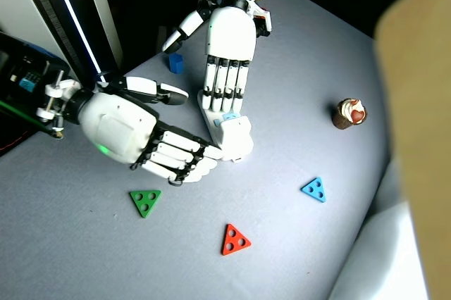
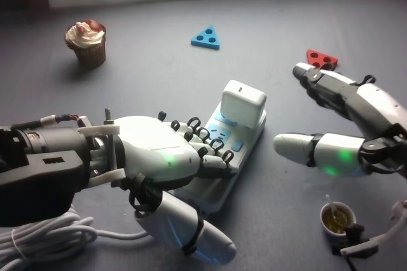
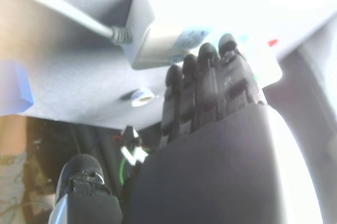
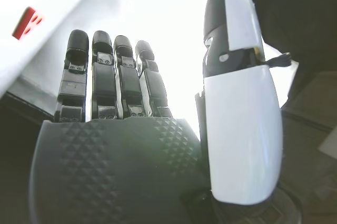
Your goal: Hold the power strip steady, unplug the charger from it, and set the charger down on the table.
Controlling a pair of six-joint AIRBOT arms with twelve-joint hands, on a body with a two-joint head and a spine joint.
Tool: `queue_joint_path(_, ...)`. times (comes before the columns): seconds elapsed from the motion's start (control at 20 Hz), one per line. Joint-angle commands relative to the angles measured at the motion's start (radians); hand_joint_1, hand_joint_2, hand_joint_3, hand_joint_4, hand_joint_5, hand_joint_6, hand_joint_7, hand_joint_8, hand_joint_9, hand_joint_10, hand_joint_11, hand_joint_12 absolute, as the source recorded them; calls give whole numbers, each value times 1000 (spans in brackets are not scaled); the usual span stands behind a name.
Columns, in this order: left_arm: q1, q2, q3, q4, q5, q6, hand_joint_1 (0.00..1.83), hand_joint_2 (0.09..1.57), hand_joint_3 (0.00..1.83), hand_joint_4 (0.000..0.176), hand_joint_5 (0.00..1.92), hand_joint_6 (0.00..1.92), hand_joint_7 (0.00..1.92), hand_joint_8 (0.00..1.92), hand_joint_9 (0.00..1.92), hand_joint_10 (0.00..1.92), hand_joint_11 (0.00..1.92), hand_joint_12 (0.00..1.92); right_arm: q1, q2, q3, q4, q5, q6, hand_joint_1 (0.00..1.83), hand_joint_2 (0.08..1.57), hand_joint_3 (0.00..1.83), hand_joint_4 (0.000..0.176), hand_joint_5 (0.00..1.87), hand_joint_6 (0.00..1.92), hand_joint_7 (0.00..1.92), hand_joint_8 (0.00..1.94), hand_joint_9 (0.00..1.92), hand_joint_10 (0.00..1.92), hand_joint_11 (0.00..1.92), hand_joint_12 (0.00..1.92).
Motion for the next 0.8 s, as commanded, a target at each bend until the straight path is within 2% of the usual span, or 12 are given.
queue_joint_path(0.0,1,-10,5,-10,-83,-1,0,940,1,0,158,0,131,0,93,0,41,36,14,0,9,-46,88,-4,1070,981,0,0,231,6,217,5,215,4,36,531)
queue_joint_path(0.3,29,-23,8,-24,-90,-1,0,953,3,0,153,2,135,3,98,5,42,33,20,-65,70,-23,85,-26,1057,985,0,0,250,4,250,6,248,7,43,589)
queue_joint_path(0.5,33,-27,10,-25,-86,-1,0,952,2,0,158,3,143,5,107,6,47,33,55,-73,68,1,64,-31,1063,991,2,0,230,0,218,0,212,0,0,567)
queue_joint_path(0.75,34,-27,11,-26,-73,-1,0,962,4,0,150,0,135,1,97,0,39,28,72,-84,70,2,53,-39,1063,988,2,0,319,8,338,13,325,16,77,627)
